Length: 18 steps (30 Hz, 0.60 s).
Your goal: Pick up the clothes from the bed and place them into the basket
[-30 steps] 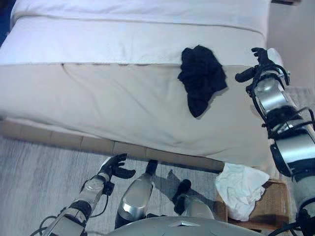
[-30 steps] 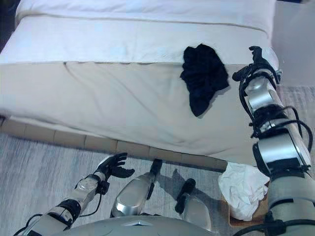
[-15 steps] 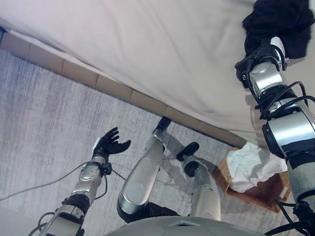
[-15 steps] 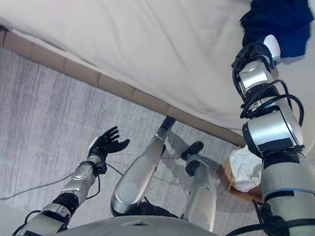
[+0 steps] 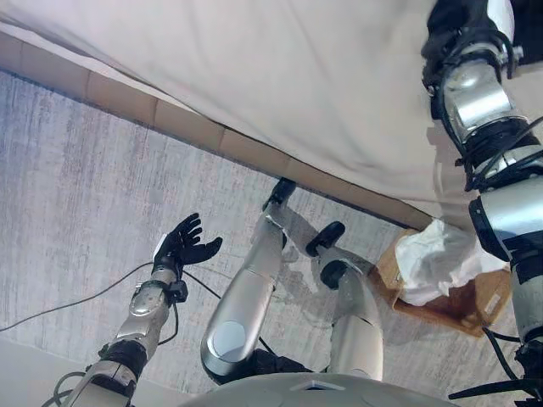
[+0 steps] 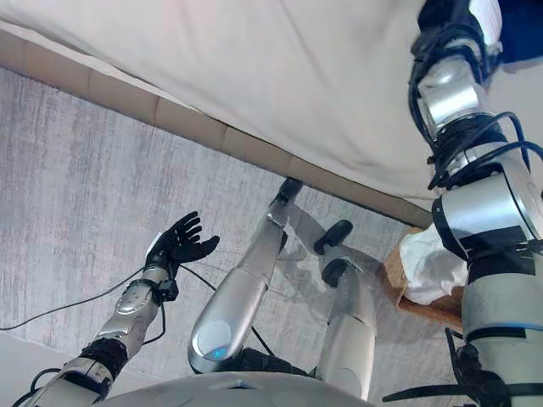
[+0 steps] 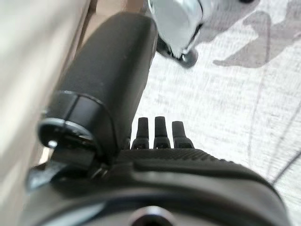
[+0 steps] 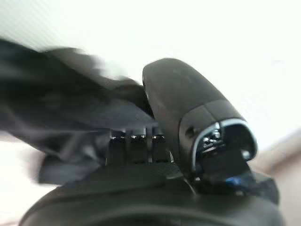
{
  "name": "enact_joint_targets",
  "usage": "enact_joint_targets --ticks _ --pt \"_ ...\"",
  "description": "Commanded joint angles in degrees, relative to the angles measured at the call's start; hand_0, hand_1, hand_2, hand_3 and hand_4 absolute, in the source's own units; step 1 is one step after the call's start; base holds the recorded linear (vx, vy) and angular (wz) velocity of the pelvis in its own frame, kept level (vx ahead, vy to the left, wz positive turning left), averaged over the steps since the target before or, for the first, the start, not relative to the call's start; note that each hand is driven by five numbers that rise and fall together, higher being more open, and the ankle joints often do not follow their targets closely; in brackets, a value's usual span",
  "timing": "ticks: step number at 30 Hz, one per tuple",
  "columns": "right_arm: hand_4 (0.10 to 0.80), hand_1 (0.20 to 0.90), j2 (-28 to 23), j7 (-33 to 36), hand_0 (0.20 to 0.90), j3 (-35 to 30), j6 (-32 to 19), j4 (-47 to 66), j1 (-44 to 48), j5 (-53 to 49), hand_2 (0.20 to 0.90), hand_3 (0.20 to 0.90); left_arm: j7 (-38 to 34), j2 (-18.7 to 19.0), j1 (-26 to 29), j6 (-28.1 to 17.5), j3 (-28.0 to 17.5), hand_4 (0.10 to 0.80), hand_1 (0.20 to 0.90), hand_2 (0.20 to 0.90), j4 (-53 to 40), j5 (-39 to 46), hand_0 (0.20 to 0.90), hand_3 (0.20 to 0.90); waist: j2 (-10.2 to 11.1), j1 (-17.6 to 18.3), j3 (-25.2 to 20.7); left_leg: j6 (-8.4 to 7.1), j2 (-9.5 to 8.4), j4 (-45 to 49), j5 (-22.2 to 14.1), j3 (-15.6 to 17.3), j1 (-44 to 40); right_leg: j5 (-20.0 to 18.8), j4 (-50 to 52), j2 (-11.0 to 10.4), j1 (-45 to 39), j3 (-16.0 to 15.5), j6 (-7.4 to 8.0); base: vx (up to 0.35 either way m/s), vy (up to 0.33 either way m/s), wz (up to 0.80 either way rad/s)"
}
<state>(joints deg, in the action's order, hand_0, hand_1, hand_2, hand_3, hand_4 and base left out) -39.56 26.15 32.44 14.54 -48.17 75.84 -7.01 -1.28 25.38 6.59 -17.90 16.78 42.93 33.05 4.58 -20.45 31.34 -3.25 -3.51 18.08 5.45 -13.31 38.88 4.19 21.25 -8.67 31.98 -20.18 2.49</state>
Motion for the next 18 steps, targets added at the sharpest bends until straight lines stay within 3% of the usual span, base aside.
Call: enact_joint_targets --ticks 1,5,10,18 --pt "0.1 0.3 -8.15 9.0 0.3 -0.21 -4.29 9.04 3.42 8.2 0.3 0.2 -2.07 2.53 -1.6 -0.62 -1.28 0.8 0.9 0.9 -0.44 -4.18 0.9 0.9 3.29 1.96 -1.55 4.53 0.18 -1.92 -8.23 4.32 -10.97 -4.76 -7.47 2.66 -11.2 2.16 2.0 -0.04 -0.128 -0.33" --pt "0.1 0.3 -13.03 8.91 0.3 -4.47 -4.08 16.78 0.3 7.94 0.3 0.2 -3.52 2.59 -0.41 2.55 -2.09 0.8 0.9 0.9 1.35 -7.69 0.9 0.9 4.55 4.3 -2.2 4.15 1.67 -7.23 -6.3 7.68 -19.42 -6.03 -11.76 3.2 -18.44 3.95 1.8 -0.061 -0.099 -0.28" --pt "0.1 0.3 -19.43 6.88 0.3 -9.62 -5.27 22.83 -5.48 6.89 0.3 0.2 -3.57 1.74 -1.11 6.02 -2.75 0.8 0.9 0.9 7.34 -12.05 0.9 0.9 4.94 8.77 -10.29 3.27 3.18 -15.25 -5.79 10.81 -28.91 -5.6 -16.89 4.24 -25.65 6.52 1.51 0.064 -0.077 -0.31" --pt "0.1 0.3 -25.4 4.17 0.3 -23.1 -5.7 31.85 -20.82 5.56 0.3 0.2 -2.22 -1.29 -0.76 8.42 -3.7 0.8 0.9 0.9 14.01 -16.16 0.9 0.9 3.88 15.02 -20.26 3.43 3.32 -20.39 -5.45 13.55 -37.07 -5.17 -19.57 5.34 -30.6 10.43 1.09 0.051 -0.078 -0.3"
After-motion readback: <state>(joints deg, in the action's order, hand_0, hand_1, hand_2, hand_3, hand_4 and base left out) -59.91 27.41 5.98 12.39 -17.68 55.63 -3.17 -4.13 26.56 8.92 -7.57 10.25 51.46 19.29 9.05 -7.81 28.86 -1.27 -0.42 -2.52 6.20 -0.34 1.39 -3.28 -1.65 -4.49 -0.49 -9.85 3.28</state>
